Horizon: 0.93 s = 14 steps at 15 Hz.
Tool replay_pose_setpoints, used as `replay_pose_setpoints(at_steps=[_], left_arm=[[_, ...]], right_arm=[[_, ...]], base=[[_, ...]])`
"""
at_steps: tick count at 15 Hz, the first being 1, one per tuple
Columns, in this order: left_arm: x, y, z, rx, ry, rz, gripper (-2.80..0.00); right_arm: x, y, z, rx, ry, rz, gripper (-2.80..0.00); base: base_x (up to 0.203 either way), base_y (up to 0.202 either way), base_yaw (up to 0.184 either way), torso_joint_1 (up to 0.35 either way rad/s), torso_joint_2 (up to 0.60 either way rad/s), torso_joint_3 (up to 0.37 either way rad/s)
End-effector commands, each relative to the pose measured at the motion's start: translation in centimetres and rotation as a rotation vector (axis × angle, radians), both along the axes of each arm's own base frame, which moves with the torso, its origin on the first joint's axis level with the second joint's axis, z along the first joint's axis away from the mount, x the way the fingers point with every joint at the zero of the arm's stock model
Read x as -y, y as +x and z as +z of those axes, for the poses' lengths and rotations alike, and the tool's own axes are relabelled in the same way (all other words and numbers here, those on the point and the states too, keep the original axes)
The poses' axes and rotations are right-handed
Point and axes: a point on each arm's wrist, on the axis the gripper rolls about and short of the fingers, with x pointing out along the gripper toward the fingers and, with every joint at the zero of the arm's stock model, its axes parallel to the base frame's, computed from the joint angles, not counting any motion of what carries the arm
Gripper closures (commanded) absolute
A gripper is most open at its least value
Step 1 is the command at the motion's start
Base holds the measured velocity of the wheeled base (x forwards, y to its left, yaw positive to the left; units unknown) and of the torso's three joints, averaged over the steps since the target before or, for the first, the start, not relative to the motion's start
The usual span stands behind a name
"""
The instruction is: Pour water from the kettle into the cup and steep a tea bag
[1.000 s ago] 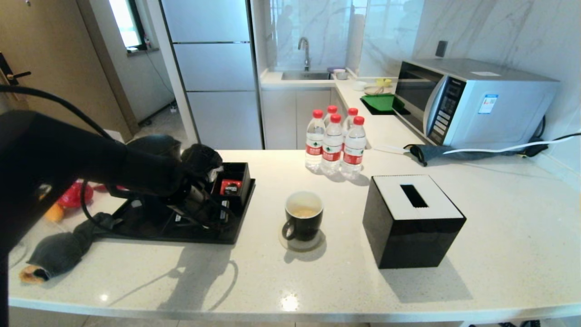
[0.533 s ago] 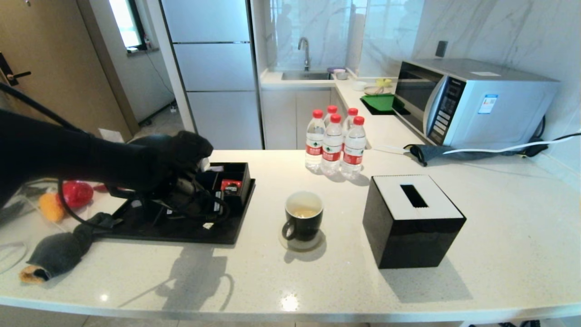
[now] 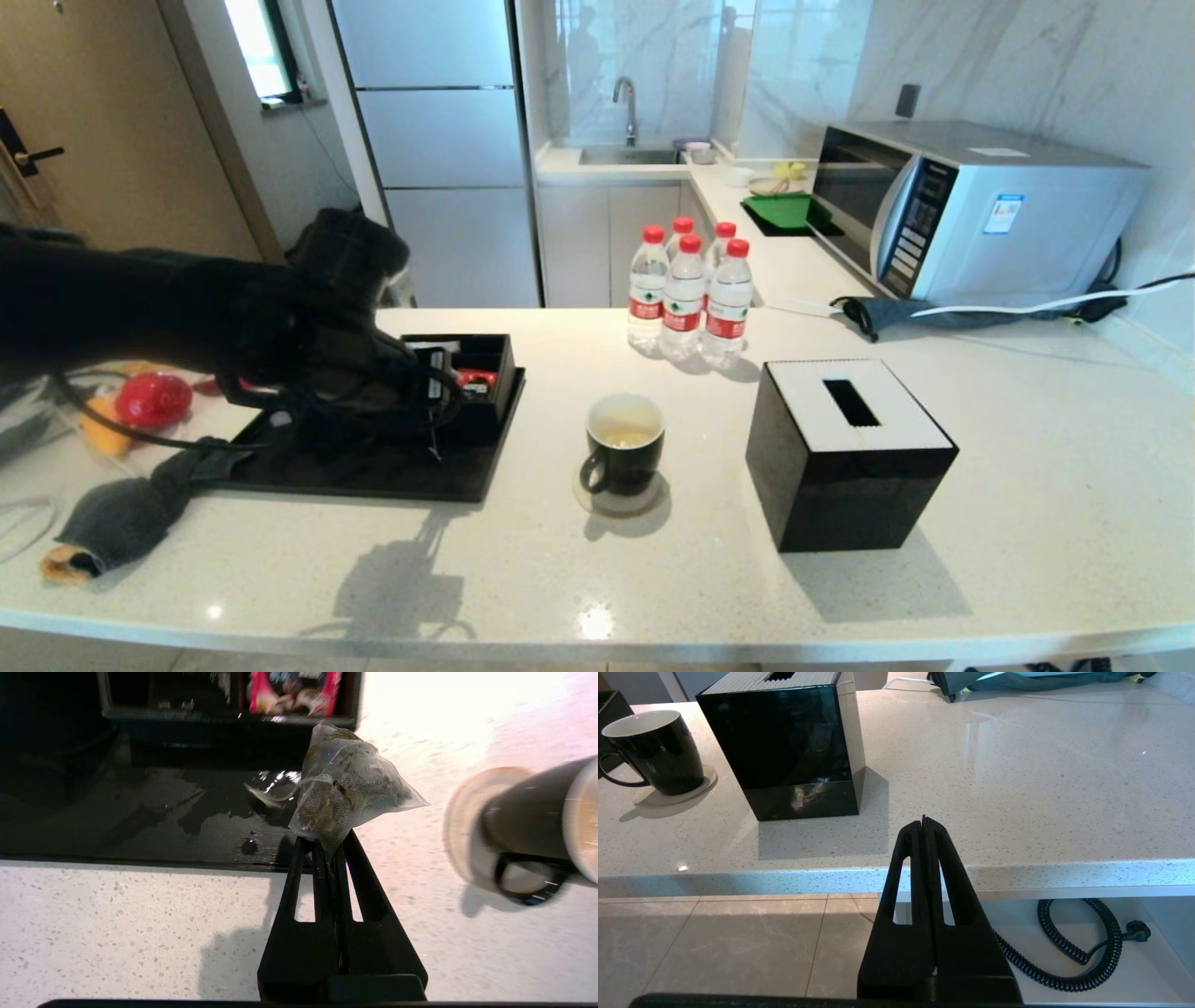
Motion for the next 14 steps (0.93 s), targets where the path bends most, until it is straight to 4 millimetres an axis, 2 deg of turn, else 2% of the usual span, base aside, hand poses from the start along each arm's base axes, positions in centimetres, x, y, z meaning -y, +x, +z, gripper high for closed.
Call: replay_pose_setpoints(at_steps=[1,8,14], left_arm=[[-0.1,-1.3,2.2,0.063,-0.021,-0.007,0.0],[-0.1,-3.3,5.7,0.178,-0.054,-0.024,0.0],[-0.1,-4.5,7.2,0.226,-0.066,-0.042,0.0]], right_arm=[[0.0,0.0,0.0,0.001,0.0,0.0,0.0],[0.0,0.0,0.0,0.001,0.0,0.0,0.0],[0.0,0.0,0.0,0.0,0.0,0.0,0.0]], base=[[0.0,0.0,0.0,0.0,0.0,0.0],[0.0,0.0,0.0,0.0,0.0,0.0],[0.0,0.0,0.0,0.0,0.0,0.0]])
